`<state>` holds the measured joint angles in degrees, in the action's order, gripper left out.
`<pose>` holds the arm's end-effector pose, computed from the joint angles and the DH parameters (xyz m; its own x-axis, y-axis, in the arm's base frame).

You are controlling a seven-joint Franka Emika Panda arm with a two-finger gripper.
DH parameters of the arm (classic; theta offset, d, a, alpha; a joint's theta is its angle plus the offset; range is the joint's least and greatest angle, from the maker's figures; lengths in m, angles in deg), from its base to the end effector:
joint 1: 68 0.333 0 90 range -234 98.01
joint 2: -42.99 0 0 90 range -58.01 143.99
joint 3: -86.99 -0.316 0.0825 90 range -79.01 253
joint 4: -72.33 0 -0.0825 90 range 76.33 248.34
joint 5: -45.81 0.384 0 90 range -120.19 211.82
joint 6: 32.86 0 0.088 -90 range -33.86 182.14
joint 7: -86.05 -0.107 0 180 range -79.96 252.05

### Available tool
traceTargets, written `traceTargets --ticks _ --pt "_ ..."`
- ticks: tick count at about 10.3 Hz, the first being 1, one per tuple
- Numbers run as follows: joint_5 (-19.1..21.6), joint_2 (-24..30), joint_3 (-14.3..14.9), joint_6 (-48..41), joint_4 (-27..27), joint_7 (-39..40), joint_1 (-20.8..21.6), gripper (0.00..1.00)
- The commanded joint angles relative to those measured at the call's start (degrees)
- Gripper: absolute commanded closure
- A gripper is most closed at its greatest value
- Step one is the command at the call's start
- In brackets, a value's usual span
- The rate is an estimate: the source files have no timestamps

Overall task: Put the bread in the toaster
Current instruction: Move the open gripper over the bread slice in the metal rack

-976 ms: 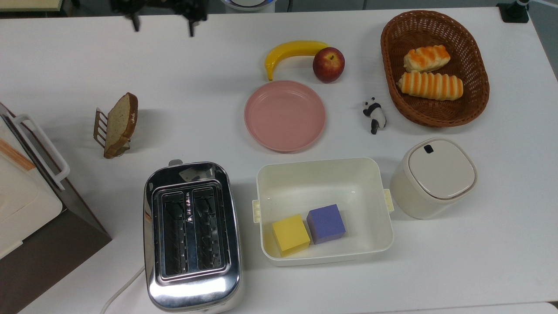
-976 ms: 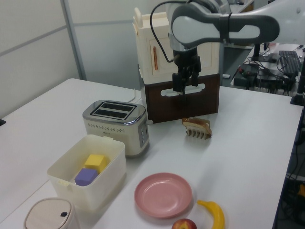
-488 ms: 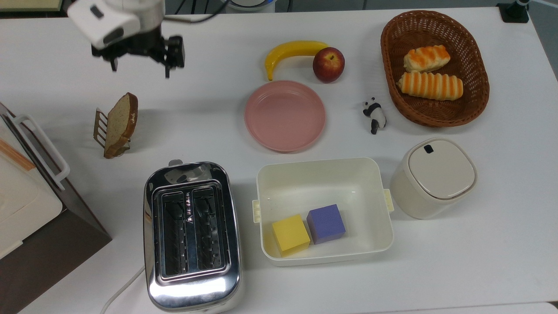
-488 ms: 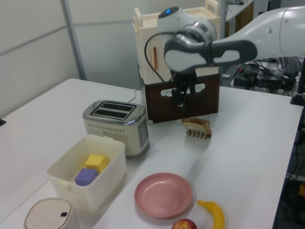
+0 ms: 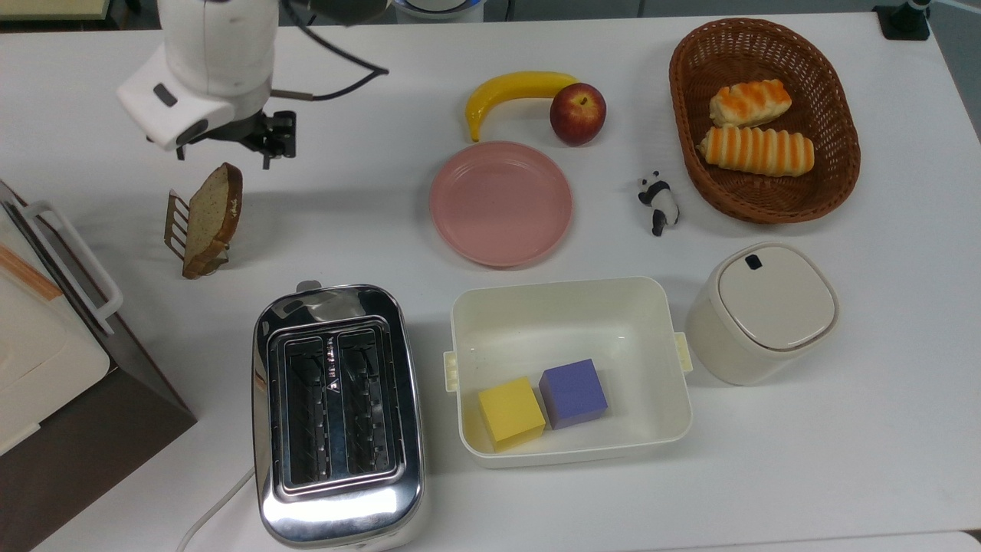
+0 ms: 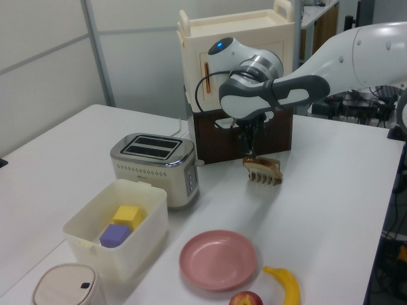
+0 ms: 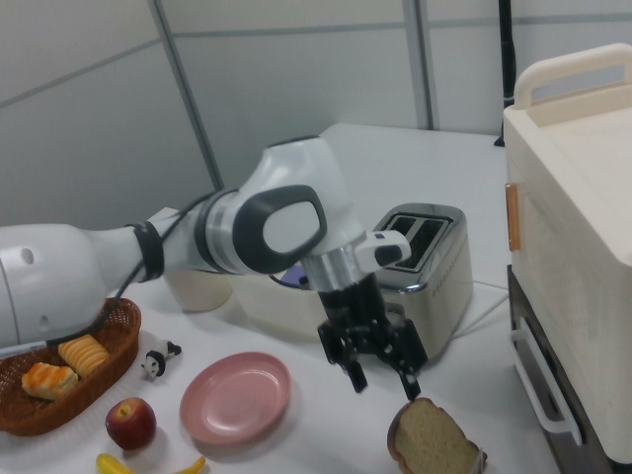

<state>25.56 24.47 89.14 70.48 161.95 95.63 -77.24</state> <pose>0.6316 -0.1540 0.4567 0.9874 0.0408 -0.1532 0.0884 -0.9436 0.3190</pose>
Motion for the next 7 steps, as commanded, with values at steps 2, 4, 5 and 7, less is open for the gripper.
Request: traceTargets --ticks 2,4,5,7 --pt "-2.0 -0.3 0.1 7.4 4.8 3.2 -1.5 0.32" --pt "-2.1 -0.9 0.1 7.4 4.8 3.2 -1.4 0.34" --pt "-2.1 -1.0 0.1 7.4 4.8 3.2 -1.4 0.37" --pt "-2.1 -1.1 0.2 7.4 4.9 3.2 -1.5 0.37"
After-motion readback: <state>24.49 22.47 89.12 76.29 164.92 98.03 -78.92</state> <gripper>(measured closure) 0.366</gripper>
